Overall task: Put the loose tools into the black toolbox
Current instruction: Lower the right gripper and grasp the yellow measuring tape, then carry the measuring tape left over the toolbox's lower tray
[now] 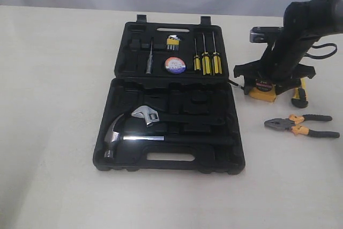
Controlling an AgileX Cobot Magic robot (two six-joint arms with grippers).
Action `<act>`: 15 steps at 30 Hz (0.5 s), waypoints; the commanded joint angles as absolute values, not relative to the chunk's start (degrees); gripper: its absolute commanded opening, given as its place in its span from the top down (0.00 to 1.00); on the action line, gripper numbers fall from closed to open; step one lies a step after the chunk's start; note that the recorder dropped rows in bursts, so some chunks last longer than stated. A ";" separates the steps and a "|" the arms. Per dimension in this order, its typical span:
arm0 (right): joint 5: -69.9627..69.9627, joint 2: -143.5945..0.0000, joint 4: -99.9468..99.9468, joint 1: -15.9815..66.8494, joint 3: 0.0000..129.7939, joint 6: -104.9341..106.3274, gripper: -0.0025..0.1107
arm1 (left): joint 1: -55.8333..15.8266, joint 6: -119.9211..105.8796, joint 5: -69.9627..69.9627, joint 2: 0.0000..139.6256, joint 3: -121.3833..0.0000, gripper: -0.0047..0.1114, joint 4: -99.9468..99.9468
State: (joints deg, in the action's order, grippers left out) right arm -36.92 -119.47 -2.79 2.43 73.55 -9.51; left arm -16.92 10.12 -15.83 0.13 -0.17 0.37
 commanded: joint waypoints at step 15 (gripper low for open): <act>-33.59 -100.37 0.00 12.66 73.98 -9.81 0.98 | -17.24 10.15 -15.61 0.00 0.00 0.96 0.00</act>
State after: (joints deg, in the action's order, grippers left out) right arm -35.65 -102.44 -0.70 8.51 73.55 -9.41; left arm -16.92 10.12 -15.83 0.13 -0.17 0.37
